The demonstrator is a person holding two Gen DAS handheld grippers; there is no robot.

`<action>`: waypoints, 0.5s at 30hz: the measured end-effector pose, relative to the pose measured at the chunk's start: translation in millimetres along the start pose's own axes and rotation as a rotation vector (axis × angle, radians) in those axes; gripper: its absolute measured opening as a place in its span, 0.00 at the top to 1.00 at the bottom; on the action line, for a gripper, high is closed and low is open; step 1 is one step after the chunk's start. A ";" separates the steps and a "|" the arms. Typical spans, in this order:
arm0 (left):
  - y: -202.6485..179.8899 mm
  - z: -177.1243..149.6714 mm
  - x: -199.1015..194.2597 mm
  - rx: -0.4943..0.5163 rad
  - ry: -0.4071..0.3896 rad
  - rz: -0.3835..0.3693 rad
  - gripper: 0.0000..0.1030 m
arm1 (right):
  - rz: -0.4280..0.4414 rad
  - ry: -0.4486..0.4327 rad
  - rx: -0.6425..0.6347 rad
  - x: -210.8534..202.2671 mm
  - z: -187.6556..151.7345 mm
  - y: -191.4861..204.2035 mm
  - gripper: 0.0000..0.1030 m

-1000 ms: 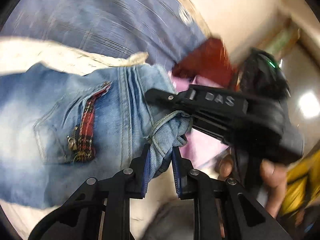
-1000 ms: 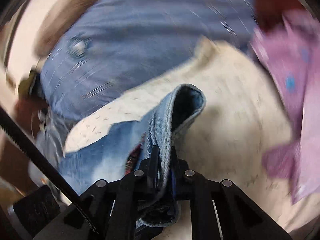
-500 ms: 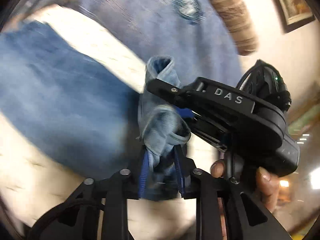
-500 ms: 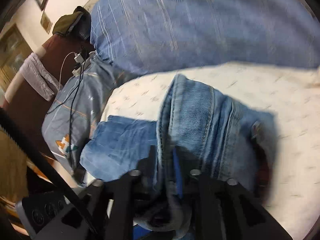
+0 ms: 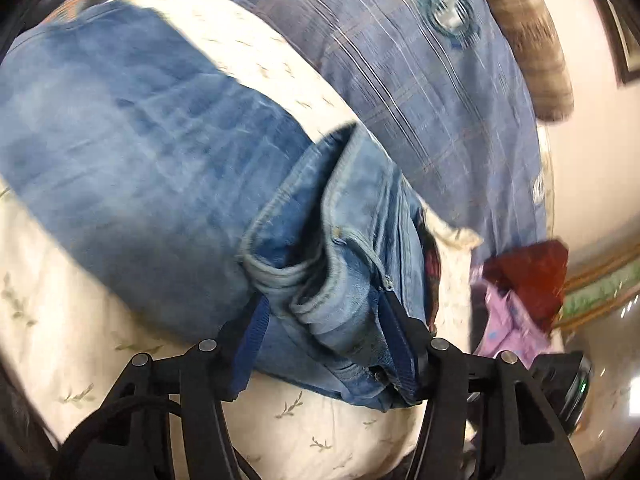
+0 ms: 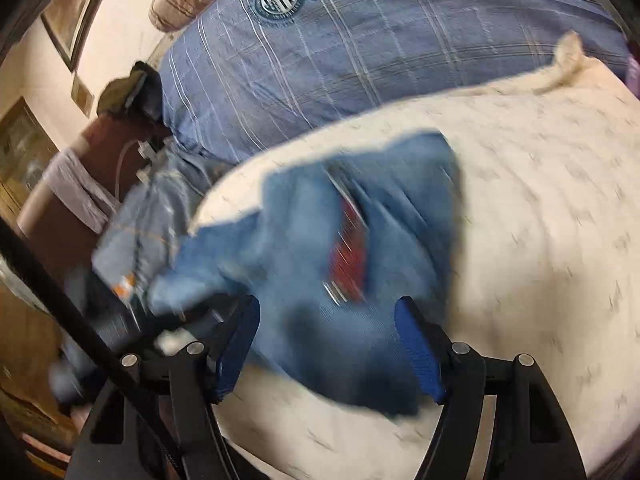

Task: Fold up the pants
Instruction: 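Fold the waistband over toward the legs with both grippers and release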

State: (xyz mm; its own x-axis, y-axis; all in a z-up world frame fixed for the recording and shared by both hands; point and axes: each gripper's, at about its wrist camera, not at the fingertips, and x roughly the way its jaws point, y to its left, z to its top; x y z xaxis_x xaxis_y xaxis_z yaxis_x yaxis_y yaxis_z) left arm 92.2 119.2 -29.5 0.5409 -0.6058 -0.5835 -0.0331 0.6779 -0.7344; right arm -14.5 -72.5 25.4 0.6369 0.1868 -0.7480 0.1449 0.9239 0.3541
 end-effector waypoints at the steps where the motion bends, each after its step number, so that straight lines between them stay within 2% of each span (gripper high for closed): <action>1: -5.1 2.0 4.2 0.021 -0.011 0.017 0.50 | -0.033 0.029 -0.011 1.0 -5.5 -2.6 0.30; 2: -11.9 3.6 5.2 0.056 -0.032 0.046 0.67 | -0.043 0.037 -0.019 0.6 -5.8 -0.5 0.30; 3: -17.1 5.9 4.4 0.079 -0.039 0.064 0.73 | -0.022 0.024 -0.039 -4.9 -3.3 3.8 0.30; 4: -20.0 9.1 1.2 0.079 -0.038 0.060 0.75 | -0.004 0.015 -0.061 -9.1 -1.0 8.2 0.30; 6: -23.3 10.6 -12.0 0.074 -0.041 0.017 0.82 | -0.012 0.009 -0.108 -16.9 -1.6 14.0 0.31; 8: -25.2 6.7 -20.8 0.111 -0.038 0.012 0.82 | -0.034 0.038 -0.148 -14.6 -10.7 17.3 0.27; 9: -24.3 4.5 -17.4 0.133 -0.026 0.038 0.82 | -0.054 0.059 -0.158 -8.5 -15.0 18.6 0.27; 11: -17.2 -0.2 -3.8 0.161 0.000 0.075 0.82 | -0.146 0.116 -0.198 7.2 -22.7 24.0 0.27; 13: -12.0 -3.8 4.7 0.158 -0.001 0.108 0.83 | -0.252 0.126 -0.242 19.2 -24.3 28.9 0.27; 15: -18.5 -3.6 1.1 0.156 -0.021 0.095 0.84 | -0.304 0.149 -0.257 27.8 -25.1 26.3 0.29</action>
State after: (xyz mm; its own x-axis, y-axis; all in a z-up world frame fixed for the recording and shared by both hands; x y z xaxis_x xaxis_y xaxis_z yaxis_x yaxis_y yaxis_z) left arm 90.4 104.6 -17.9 0.5592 -0.5284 -0.6388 0.0451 0.7888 -0.6130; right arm -12.0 -34.6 -0.1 0.4751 -0.0785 -0.8764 0.1040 0.9940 -0.0327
